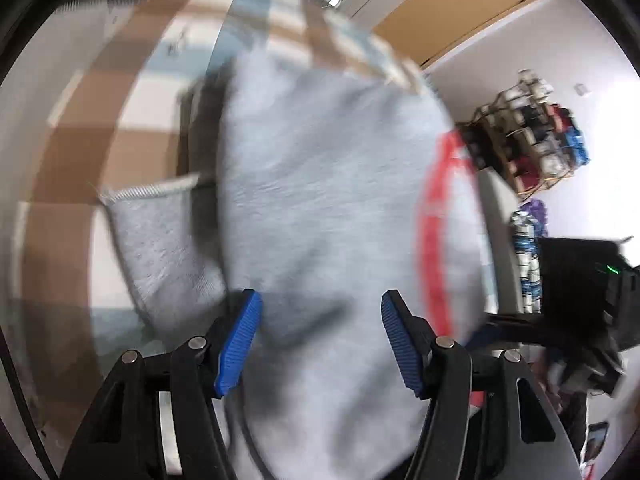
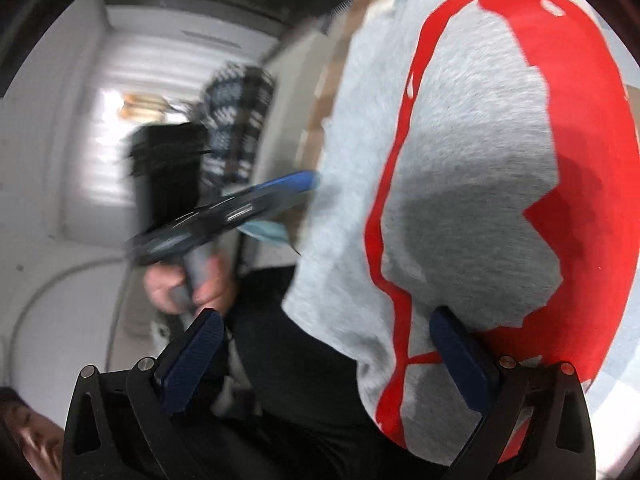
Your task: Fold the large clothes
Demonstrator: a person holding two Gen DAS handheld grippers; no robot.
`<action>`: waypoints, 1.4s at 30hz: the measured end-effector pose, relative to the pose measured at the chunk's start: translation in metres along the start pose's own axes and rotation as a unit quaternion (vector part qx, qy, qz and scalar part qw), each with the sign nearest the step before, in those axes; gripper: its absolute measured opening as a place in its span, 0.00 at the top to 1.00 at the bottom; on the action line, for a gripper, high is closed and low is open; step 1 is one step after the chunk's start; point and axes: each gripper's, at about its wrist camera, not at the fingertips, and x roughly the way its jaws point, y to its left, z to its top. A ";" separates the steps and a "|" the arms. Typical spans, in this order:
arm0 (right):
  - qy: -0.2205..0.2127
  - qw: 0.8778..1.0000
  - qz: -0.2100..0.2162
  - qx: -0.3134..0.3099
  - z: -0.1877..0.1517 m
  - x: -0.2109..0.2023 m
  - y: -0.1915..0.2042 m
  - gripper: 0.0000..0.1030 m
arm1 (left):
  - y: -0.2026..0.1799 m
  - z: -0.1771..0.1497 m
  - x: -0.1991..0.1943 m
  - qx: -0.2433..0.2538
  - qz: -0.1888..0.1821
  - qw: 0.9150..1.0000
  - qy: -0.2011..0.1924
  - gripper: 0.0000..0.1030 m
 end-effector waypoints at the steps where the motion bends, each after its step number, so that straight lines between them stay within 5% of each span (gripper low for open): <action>1: -0.010 1.000 0.009 -0.004 -0.002 -0.003 -0.001 0.00 | 0.006 0.000 0.007 -0.008 -0.011 1.000 0.001 0.45; 5: -0.001 1.000 -0.011 -0.020 0.003 -0.014 0.017 0.00 | 0.009 -0.007 0.002 -0.011 -0.034 0.999 -0.019 0.43; 8: -0.060 0.993 -0.064 -0.076 0.031 -0.038 0.050 0.00 | 0.011 -0.009 0.001 -0.016 -0.042 0.999 -0.028 0.43; 11: -0.101 0.989 -0.095 -0.051 0.074 -0.052 0.054 0.00 | 0.010 -0.011 -0.003 0.001 -0.033 0.999 -0.036 0.43; 16: -0.047 0.991 -0.116 0.038 0.134 -0.021 0.004 0.00 | -0.010 -0.013 0.003 0.041 0.017 0.998 -0.051 0.43; 19: -0.026 0.989 -0.139 0.037 0.139 0.001 -0.012 0.00 | -0.024 -0.016 0.007 0.072 0.062 0.994 -0.057 0.43; 27: -0.068 0.986 -0.153 0.002 0.121 -0.003 -0.011 0.00 | -0.023 -0.016 0.006 0.086 0.077 0.992 -0.056 0.41; 34: -0.190 0.967 -0.149 -0.078 0.052 -0.040 0.026 0.00 | -0.031 -0.022 -0.003 0.111 0.116 0.983 -0.086 0.41; 39: -0.263 0.936 -0.185 -0.140 -0.010 -0.057 0.060 0.00 | -0.040 -0.025 -0.024 0.115 0.142 0.971 -0.153 0.41; 42: -0.335 0.893 -0.238 -0.184 -0.049 -0.063 0.082 0.00 | -0.055 -0.033 -0.049 0.121 0.182 0.949 -0.228 0.41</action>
